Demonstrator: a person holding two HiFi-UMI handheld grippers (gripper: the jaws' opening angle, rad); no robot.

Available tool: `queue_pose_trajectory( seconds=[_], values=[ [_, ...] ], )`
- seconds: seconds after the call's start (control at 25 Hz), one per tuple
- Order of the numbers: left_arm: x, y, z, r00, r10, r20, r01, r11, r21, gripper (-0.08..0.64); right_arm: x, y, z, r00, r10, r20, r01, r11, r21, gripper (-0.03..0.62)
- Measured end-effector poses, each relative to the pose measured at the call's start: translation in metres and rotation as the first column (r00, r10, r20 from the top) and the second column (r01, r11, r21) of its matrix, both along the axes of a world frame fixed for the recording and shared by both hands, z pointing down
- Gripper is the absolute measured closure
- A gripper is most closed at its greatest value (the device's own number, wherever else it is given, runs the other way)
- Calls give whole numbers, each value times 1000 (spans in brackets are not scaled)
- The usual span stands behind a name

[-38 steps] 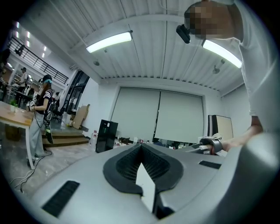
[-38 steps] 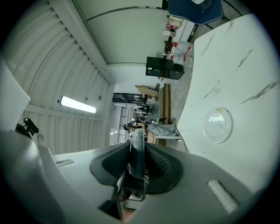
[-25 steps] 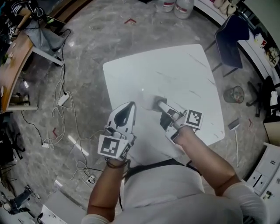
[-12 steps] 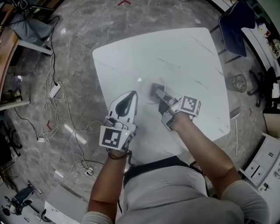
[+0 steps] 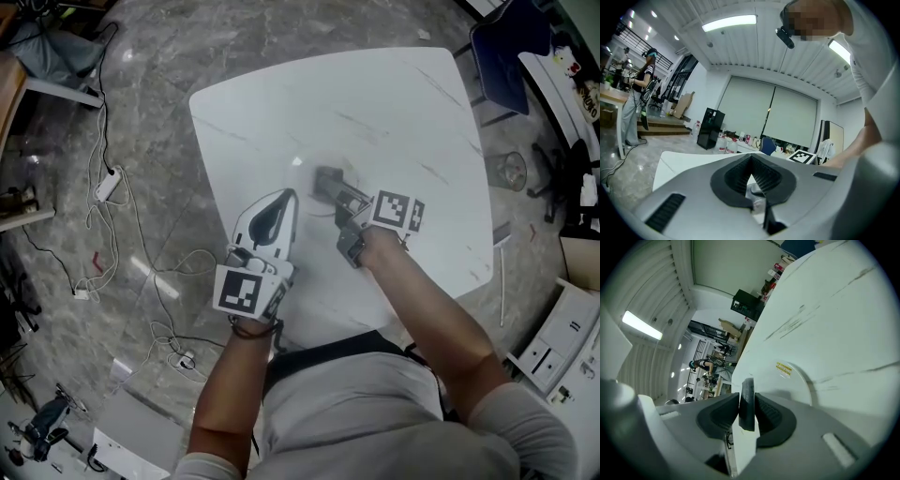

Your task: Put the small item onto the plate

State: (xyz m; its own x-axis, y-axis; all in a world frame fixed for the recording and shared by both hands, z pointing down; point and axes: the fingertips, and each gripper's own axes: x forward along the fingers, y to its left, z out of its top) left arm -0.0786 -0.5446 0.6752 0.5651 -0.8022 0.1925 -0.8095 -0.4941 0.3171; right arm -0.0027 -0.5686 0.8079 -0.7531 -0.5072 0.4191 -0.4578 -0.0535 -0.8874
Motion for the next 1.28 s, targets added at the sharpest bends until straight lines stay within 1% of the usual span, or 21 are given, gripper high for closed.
queue_pose_trajectory(
  seconds=[0.12, 0.2, 0.28, 0.4, 0.48, 0.6, 0.68, 0.8, 0.84, 0.96, 1.28],
  values=[
    [-5, 0, 1, 1000, -13, -6, 13, 1000, 0, 554, -3, -2, 7, 1000, -7, -13, 7, 1000, -22, 492],
    [-7, -1, 1, 1000, -20, -12, 20, 1000, 0, 554, -6, 0, 11, 999, -31, -19, 30, 999, -36, 491],
    [-8, 0, -2, 1000, -15, -22, 15, 1000, -2, 554, -7, 1, 12, 998, -53, -37, 51, 998, -49, 488],
    [-9, 2, -4, 1000, -7, -27, 7, 1000, -6, 554, -6, 0, 12, 996, -56, -69, 51, 996, -72, 483],
    [-11, 2, -5, 999, -13, -39, 13, 1000, -12, 554, -9, 1, 12, 993, -73, -90, 67, 995, -77, 460],
    [-15, 1, -8, 996, -39, -78, 37, 999, -23, 554, -13, 7, 13, 985, -108, -135, 96, 991, -96, 428],
    [-15, 4, -11, 996, -36, -86, 33, 999, -29, 554, -14, 11, 13, 973, -139, -183, 122, 988, -99, 399],
    [-16, 7, -13, 995, -32, -93, 29, 999, -32, 554, -14, 15, 12, 953, -175, -248, 155, 983, -99, 388],
    [-16, 7, -14, 995, -34, -97, 31, 999, -33, 554, -13, 15, 11, 953, -172, -251, 150, 983, -105, 385],
    [-19, 8, -18, 993, -40, -108, 36, 999, -34, 554, -13, 18, 6, 965, -144, -217, 118, 985, -126, 379],
    [-20, 14, -36, 994, -40, -101, 39, 999, -7, 554, 4, 31, -16, 967, -140, -215, 114, 985, -129, 368]
  ],
)
